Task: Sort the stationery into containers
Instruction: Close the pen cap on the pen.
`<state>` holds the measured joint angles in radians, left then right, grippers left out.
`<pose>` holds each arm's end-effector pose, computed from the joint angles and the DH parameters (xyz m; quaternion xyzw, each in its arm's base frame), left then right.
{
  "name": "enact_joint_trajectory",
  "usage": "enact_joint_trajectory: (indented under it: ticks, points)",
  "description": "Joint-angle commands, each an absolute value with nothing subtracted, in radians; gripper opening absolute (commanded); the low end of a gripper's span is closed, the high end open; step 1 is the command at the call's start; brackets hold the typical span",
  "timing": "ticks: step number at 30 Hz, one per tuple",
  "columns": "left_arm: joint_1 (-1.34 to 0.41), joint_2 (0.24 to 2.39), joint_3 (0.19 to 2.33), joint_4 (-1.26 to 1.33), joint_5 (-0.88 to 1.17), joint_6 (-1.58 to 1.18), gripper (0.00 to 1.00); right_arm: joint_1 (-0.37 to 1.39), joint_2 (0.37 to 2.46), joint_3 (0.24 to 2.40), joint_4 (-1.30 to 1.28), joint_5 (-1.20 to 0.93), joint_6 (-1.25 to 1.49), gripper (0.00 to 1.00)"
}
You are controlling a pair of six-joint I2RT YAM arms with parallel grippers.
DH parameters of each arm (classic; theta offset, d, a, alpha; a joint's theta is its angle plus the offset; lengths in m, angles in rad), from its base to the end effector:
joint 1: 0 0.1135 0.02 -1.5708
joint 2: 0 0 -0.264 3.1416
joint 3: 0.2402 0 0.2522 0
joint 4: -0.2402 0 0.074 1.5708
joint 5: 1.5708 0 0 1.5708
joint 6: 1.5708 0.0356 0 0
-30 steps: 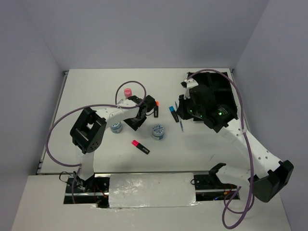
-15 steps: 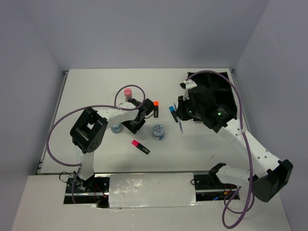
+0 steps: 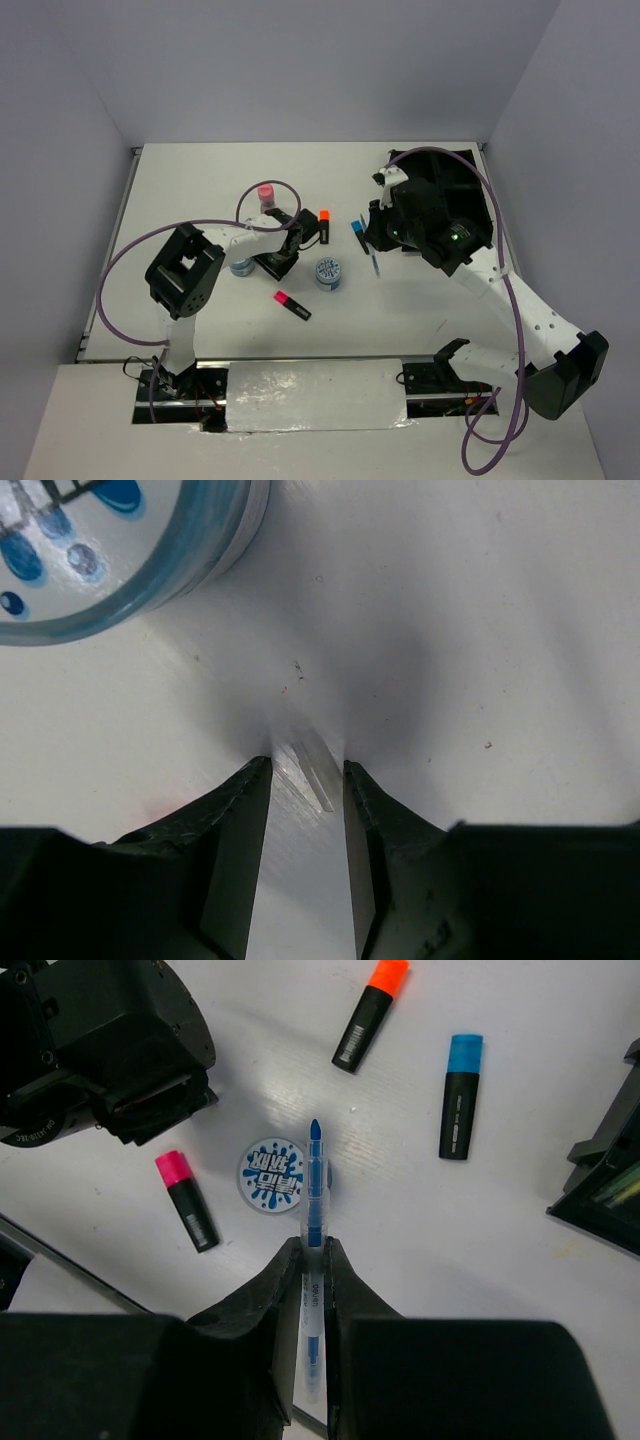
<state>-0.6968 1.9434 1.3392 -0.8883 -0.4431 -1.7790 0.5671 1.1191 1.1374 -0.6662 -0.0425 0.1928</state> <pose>0.2859 -0.2194 0.1638 -0.5095 0.8311 0.0357 0.2200 0.1982 0.1280 0.3494 -0.1759 0.8778 0.1828 0.4063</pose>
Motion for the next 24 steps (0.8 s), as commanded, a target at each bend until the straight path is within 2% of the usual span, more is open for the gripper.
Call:
enact_joint_trajectory:
  ticks: [1, 6, 7, 9, 11, 12, 13, 14, 19, 23, 24]
  points:
    - [-0.695, 1.953, 1.327, -0.899, -0.449, -1.795, 0.46, 0.577, 1.109, 1.134, -0.618, -0.051, 0.181, 0.0]
    - [-0.696, 1.959, 1.284, -0.847, -0.419, -1.779, 0.32, 0.577, 1.106, 1.129, -0.615, -0.052, 0.181, 0.0]
    - [-0.696, 1.956, 1.276, -0.83, -0.413, -1.775, 0.24, 0.578, 1.108, 1.126, -0.614, -0.057, 0.181, 0.0]
    - [-0.699, 1.947, 1.259, -0.812, -0.408, -1.761, 0.18, 0.577, 1.1, 1.114, -0.606, -0.07, 0.179, 0.0]
    - [-0.699, 1.919, 1.241, -0.767, -0.403, -1.744, 0.14, 0.578, 1.091, 1.103, -0.589, -0.123, 0.181, 0.0]
    - [-0.703, 1.905, 1.236, -0.735, -0.4, -1.7, 0.1, 0.58, 1.074, 1.086, -0.578, -0.145, 0.183, 0.0]
    - [-0.704, 1.864, 1.229, -0.694, -0.394, -1.665, 0.02, 0.578, 1.062, 1.074, -0.546, -0.173, 0.189, 0.0]
    - [-0.706, 1.836, 1.212, -0.595, -0.388, -1.629, 0.0, 0.578, 1.045, 1.056, -0.519, -0.24, 0.193, 0.0]
    - [-0.719, 1.616, 1.128, -0.148, -0.289, -1.208, 0.0, 0.592, 0.836, 0.861, -0.321, -0.256, 0.332, 0.0]
    - [-0.724, 1.406, 0.999, 0.212, -0.064, -0.949, 0.0, 0.679, 0.675, 0.636, -0.138, -0.273, 0.471, 0.0]
    - [-0.73, 1.358, 0.962, 0.379, -0.02, -0.924, 0.0, 0.705, 0.619, 0.602, -0.102, -0.249, 0.513, 0.0]
